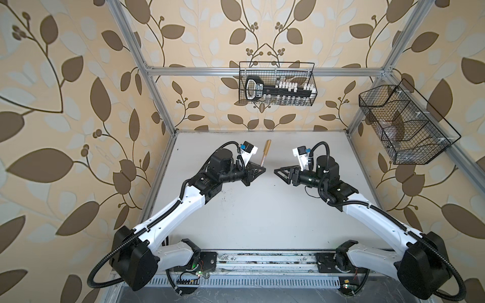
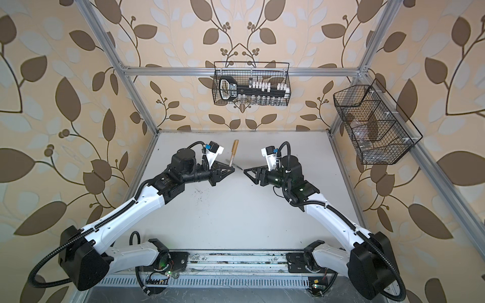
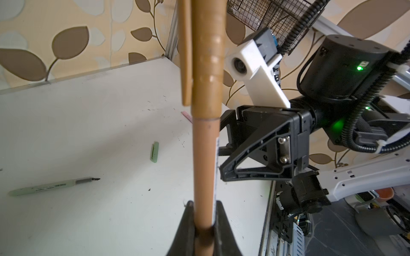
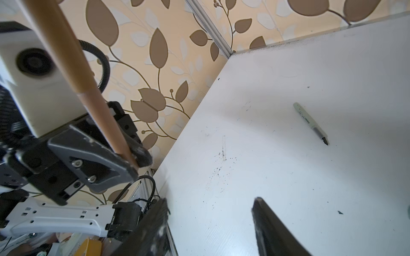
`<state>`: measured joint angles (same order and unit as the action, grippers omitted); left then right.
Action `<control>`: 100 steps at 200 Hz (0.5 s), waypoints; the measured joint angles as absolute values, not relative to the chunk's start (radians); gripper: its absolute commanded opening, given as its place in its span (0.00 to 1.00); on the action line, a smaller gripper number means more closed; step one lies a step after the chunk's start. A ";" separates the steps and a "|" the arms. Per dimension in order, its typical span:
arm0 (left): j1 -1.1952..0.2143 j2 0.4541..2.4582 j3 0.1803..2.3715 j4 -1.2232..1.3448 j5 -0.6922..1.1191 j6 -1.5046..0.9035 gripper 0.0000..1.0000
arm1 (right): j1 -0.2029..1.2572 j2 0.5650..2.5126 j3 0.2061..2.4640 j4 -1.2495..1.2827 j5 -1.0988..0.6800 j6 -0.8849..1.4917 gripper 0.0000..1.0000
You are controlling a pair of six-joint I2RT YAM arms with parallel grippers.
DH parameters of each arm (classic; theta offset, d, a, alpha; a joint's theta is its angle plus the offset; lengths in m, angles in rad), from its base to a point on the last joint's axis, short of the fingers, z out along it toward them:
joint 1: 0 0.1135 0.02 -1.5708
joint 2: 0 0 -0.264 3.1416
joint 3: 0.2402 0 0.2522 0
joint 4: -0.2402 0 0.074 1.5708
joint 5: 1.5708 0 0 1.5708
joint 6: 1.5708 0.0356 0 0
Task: Insert pens into pen caps
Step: Put on the pen cap to the pen.
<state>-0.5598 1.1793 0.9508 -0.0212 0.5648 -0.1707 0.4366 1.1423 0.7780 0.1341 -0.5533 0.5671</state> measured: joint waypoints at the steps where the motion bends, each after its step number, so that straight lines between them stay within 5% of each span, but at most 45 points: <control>1: -0.561 1.179 0.949 -0.020 0.565 -0.171 0.00 | 0.436 1.141 0.778 0.134 -0.554 0.566 0.63; 100: -0.676 1.229 0.893 -0.002 0.513 -0.241 0.00 | 0.424 1.176 0.877 0.213 -0.599 0.534 0.64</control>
